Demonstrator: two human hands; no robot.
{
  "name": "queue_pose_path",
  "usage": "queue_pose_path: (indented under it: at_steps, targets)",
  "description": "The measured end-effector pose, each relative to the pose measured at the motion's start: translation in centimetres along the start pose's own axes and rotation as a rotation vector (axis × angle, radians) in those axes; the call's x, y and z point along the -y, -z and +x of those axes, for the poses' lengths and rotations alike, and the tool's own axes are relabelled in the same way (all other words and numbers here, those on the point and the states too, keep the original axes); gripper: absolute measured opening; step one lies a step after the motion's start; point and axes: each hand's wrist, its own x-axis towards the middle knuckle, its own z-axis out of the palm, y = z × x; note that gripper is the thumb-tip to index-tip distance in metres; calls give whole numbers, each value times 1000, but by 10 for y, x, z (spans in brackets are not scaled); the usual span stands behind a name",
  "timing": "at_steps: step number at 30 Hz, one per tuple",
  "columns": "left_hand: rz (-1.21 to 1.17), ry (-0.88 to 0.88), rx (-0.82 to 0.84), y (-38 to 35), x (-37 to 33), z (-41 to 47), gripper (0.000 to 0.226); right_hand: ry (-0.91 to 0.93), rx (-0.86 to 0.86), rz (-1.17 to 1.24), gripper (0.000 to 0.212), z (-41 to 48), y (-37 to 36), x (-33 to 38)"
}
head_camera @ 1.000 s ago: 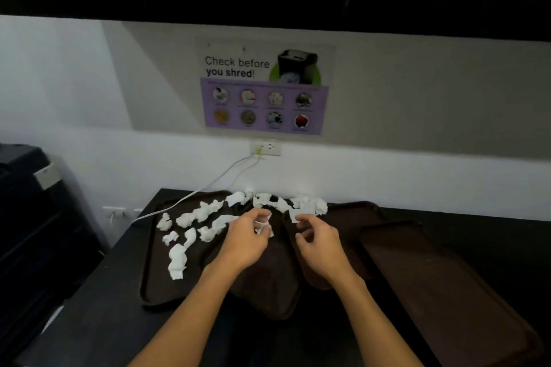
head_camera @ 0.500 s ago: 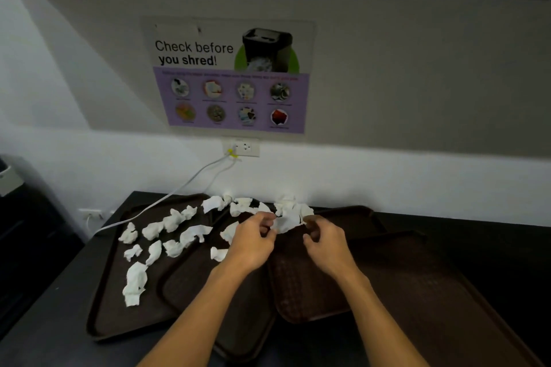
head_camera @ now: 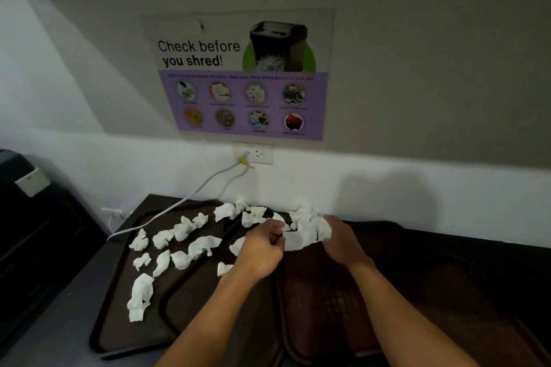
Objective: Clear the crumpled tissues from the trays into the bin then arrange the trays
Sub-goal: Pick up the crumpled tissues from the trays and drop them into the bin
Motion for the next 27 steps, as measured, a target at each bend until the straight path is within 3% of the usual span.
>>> queue_pose_path:
  at_steps: [2, 4, 9, 13, 17, 23, 27]
  targets:
    - [-8, 3, -4, -2, 2, 3, 28, 10, 55, -66, 64, 12, -11, -19]
    - [-16, -3, -4, -3, 5, 5, 28, 16, 100, -127, 73, 22, -29, -40]
    - [-22, 7, -13, -6, 15, 12, 28, -21, 25, -127, 39, 7, -37, -38]
    - [7, 13, 25, -13, 20, 15, 29, -89, 5, -12, 28, -11, -26, -29]
    - [29, 21, 64, -24, 19, 22, 28, -140, 20, 21, 26, -21, -12, -24]
    - [56, 51, 105, -40, 20, 32, 30, -176, -12, -131, 39, -30, 0, -21]
    - [72, 60, 125, -51, 22, 36, 32, -230, -15, -25, 47, -35, -3, -22]
